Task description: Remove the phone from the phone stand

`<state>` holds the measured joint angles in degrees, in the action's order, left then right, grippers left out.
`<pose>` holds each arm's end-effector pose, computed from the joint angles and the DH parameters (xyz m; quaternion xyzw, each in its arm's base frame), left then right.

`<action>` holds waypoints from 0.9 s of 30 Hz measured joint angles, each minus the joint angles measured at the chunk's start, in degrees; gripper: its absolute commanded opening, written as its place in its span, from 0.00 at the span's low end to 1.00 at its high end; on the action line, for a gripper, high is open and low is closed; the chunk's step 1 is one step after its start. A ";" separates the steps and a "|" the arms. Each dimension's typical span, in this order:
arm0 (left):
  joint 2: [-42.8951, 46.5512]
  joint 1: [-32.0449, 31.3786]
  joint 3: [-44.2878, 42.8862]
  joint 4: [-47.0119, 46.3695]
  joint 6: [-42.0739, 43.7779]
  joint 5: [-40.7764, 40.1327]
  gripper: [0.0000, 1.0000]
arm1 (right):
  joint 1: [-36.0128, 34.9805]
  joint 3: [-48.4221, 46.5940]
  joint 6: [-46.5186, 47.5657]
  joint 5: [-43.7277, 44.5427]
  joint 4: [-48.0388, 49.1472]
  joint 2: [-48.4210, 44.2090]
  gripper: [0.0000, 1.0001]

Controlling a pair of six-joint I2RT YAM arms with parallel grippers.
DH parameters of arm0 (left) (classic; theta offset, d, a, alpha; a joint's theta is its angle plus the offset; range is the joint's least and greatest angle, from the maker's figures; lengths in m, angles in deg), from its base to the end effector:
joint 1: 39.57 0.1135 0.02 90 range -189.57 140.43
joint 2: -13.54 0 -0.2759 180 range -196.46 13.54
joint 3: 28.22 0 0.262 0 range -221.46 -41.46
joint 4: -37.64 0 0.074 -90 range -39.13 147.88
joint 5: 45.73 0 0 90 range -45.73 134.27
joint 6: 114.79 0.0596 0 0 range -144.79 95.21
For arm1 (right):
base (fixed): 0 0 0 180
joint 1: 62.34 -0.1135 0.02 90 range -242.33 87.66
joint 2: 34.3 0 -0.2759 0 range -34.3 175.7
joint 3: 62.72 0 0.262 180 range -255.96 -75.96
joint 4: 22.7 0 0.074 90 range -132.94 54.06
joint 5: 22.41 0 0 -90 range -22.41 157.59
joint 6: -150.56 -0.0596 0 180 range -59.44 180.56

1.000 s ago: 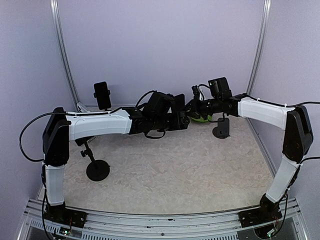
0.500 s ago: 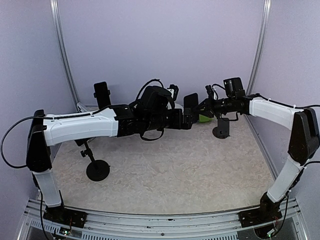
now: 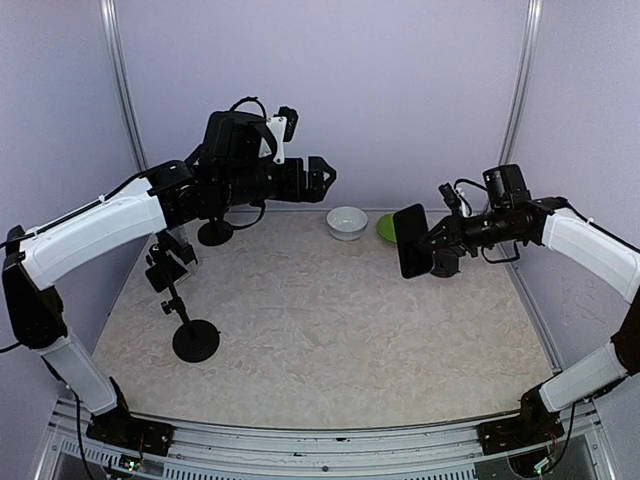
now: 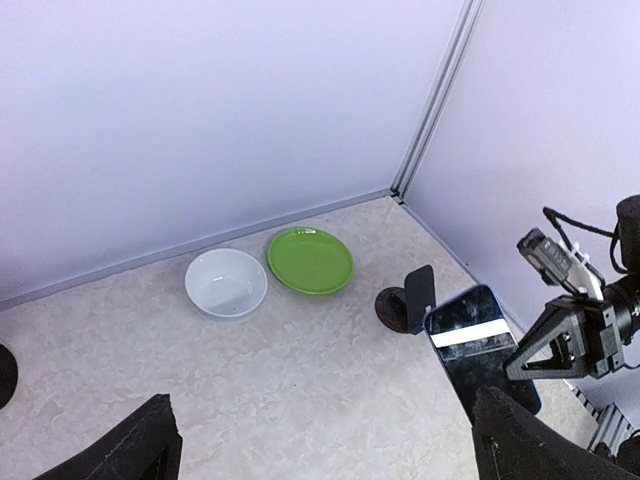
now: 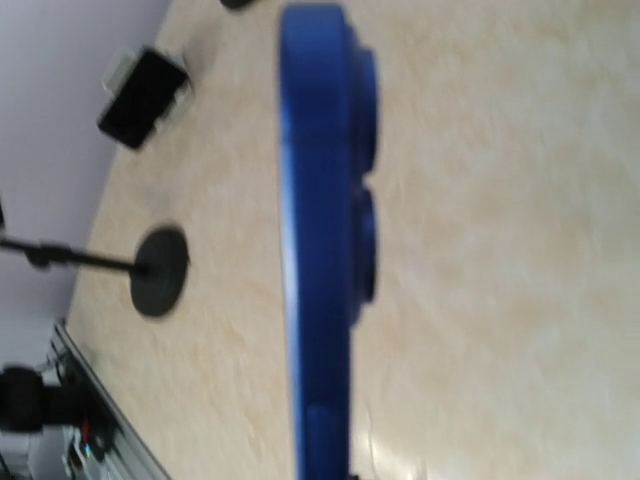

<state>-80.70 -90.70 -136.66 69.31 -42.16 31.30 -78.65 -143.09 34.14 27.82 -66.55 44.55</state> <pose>0.2742 -0.3189 0.4133 0.1687 0.7860 -0.2555 0.5371 0.2937 0.1257 0.3105 -0.0611 0.8689 0.4282 0.2406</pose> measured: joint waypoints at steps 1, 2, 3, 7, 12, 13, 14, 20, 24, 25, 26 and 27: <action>0.94 0.61 0.00 0.42 0.39 0.76 0.99 | 0.17 1.14 0.63 0.07 -1.51 -1.40 0.00; 1.77 0.92 0.00 0.68 0.79 1.25 0.99 | 0.33 2.10 1.14 0.15 -2.82 -2.45 0.00; 2.67 0.96 0.11 0.90 1.03 1.95 0.99 | 0.50 3.67 1.86 0.37 -4.44 -3.85 0.00; 7.21 0.70 4.15 -0.26 1.40 5.14 0.99 | 1.99 9.46 3.80 1.20 -9.27 -8.02 0.00; 10.80 0.66 9.05 -0.90 1.55 8.59 0.99 | 5.55 15.52 6.45 3.30 -12.92 -10.05 0.00; 10.80 0.66 9.05 -0.92 1.66 8.96 0.99 | 6.29 16.90 6.78 3.78 -12.90 -10.10 0.00; 10.82 0.72 9.05 -0.96 1.90 9.35 0.99 | 7.15 18.36 7.04 4.04 -12.74 -10.08 0.00; 12.26 2.62 10.05 -2.75 2.19 12.68 0.99 | 13.22 22.21 9.46 4.74 -11.91 -5.77 0.00; 12.66 3.89 10.16 -5.11 1.97 14.19 0.99 | 15.82 19.50 12.11 6.32 -11.87 -0.09 0.00; 12.66 3.98 10.16 -5.62 1.95 14.45 0.99 | 16.41 18.38 13.09 6.21 -11.82 1.68 0.00; 12.66 4.07 10.16 -6.01 1.97 14.69 0.99 | 17.14 17.25 14.23 6.03 -11.78 3.63 0.00; 12.61 4.17 10.16 -6.43 1.97 14.97 0.99 | 17.73 16.48 15.26 5.86 -11.78 5.01 0.00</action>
<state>-68.09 -86.53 -126.49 62.89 -40.19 46.27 -60.93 -126.61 49.40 33.67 -78.33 49.56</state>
